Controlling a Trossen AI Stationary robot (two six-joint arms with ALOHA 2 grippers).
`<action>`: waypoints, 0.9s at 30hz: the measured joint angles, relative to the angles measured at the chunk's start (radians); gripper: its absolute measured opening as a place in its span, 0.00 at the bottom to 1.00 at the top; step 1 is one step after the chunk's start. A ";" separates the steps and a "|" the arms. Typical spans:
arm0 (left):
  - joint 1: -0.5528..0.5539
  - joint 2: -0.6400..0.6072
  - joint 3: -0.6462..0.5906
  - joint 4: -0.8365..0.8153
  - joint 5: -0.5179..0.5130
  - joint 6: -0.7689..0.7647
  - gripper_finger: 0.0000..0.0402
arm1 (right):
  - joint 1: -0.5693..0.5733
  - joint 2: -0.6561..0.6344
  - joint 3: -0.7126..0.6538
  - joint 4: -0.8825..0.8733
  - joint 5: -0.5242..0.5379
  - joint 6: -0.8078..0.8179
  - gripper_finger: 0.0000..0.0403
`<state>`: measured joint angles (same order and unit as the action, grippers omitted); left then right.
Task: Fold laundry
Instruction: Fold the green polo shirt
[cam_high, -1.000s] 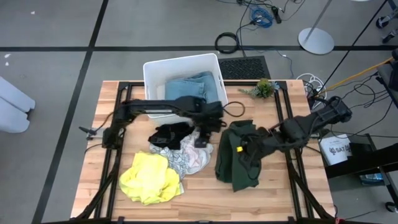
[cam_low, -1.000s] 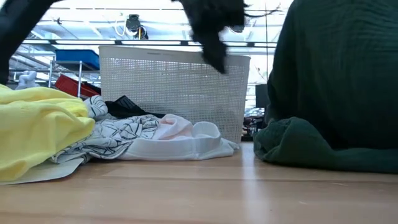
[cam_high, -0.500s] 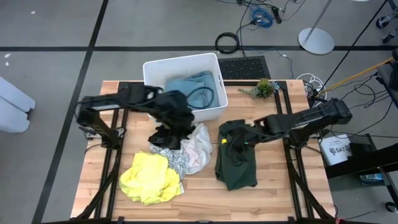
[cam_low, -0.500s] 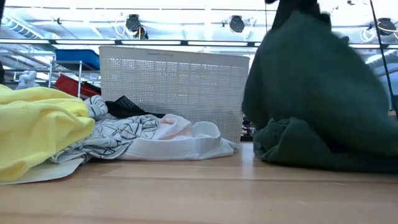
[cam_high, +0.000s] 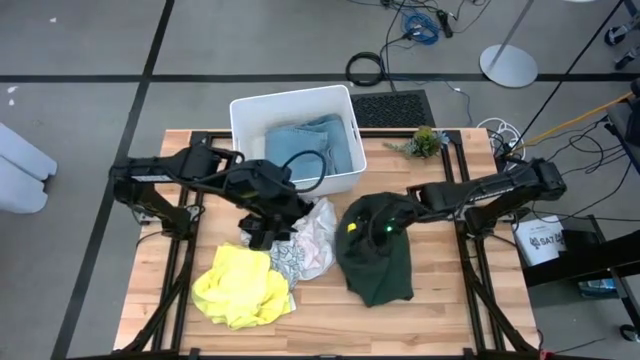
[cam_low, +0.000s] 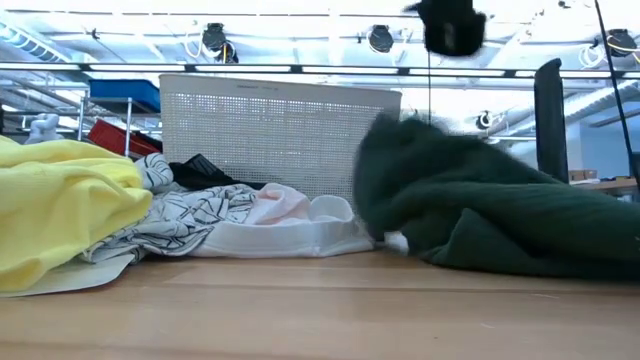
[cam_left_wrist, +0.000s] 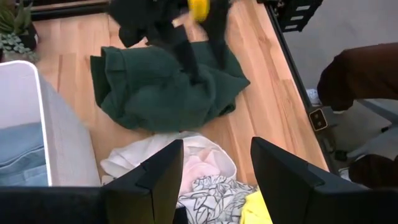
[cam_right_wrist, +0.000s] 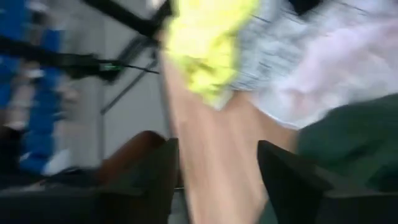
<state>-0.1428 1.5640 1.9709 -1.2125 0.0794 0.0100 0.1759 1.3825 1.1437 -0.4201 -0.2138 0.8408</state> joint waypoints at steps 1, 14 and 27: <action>-0.003 0.002 0.000 0.001 -0.002 0.003 0.49 | 0.000 0.000 0.017 0.010 -0.023 -0.008 0.53; -0.210 0.037 -0.303 0.465 -0.022 0.125 0.49 | 0.317 -0.002 0.259 -0.629 0.153 0.171 0.53; -0.305 0.336 -0.464 1.118 -0.511 0.177 0.49 | 0.672 0.023 -0.118 -0.429 0.706 0.954 0.49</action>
<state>-0.4476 1.8999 1.5070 -0.0946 -0.4313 0.1873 0.8482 1.4053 1.0253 -0.8489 0.4925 1.7951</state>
